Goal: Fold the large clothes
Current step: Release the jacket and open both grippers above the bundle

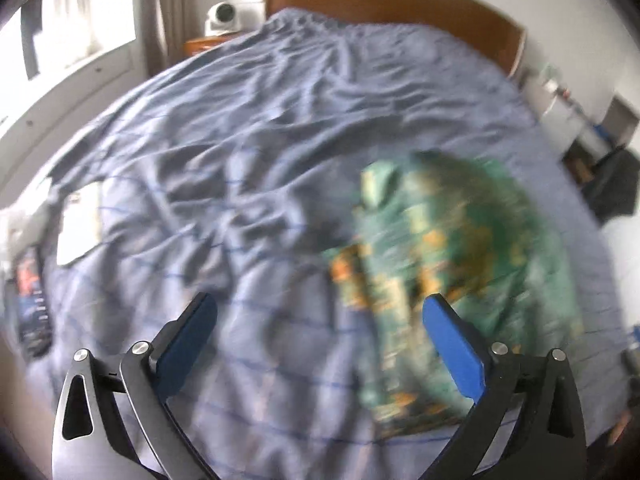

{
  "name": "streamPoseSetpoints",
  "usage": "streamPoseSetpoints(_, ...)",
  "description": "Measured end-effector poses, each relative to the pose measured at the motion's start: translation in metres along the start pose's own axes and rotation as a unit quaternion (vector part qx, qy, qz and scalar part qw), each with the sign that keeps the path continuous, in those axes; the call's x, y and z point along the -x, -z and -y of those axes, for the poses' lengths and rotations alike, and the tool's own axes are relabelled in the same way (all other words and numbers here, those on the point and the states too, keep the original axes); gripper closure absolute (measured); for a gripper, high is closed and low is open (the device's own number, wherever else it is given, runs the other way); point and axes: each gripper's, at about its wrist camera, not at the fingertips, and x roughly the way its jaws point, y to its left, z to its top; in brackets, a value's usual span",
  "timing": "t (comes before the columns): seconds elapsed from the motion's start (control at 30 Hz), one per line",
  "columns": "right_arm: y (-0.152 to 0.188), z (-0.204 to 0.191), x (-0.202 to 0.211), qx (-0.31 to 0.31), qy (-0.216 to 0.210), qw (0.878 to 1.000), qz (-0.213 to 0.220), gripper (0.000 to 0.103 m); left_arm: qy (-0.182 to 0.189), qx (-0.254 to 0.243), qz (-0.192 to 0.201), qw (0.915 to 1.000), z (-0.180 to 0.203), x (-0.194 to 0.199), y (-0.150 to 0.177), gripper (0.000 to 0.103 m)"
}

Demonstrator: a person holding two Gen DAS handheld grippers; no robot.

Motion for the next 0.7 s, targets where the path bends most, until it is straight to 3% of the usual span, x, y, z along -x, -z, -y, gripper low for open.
streamPoseSetpoints(0.13,0.01,0.015,0.006,-0.002,0.026,1.0,-0.002,0.024,-0.057,-0.012,0.062,0.9964,-0.002,0.02,0.011,0.001)
streamPoseSetpoints(0.23,0.016,0.013,0.007,0.007,0.046,0.999,-0.01,0.024,-0.072,-0.032,0.124,0.9892,0.007,0.039,0.018,0.001)
streamPoseSetpoints(0.43,0.012,0.011,0.021,0.008,0.025,0.999,0.019,0.024,-0.007,-0.04,0.09,0.9951,0.022,0.038,0.02,0.001)
streamPoseSetpoints(0.6,0.005,0.009,0.033,0.012,-0.022,0.998,0.049,0.022,0.037,-0.031,0.013,0.9987,0.028,0.025,0.021,0.001)
streamPoseSetpoints(0.7,0.005,0.0,0.036,0.04,-0.031,0.997,0.06,0.022,0.071,-0.015,0.014,0.9973,0.022,0.026,0.023,0.001)
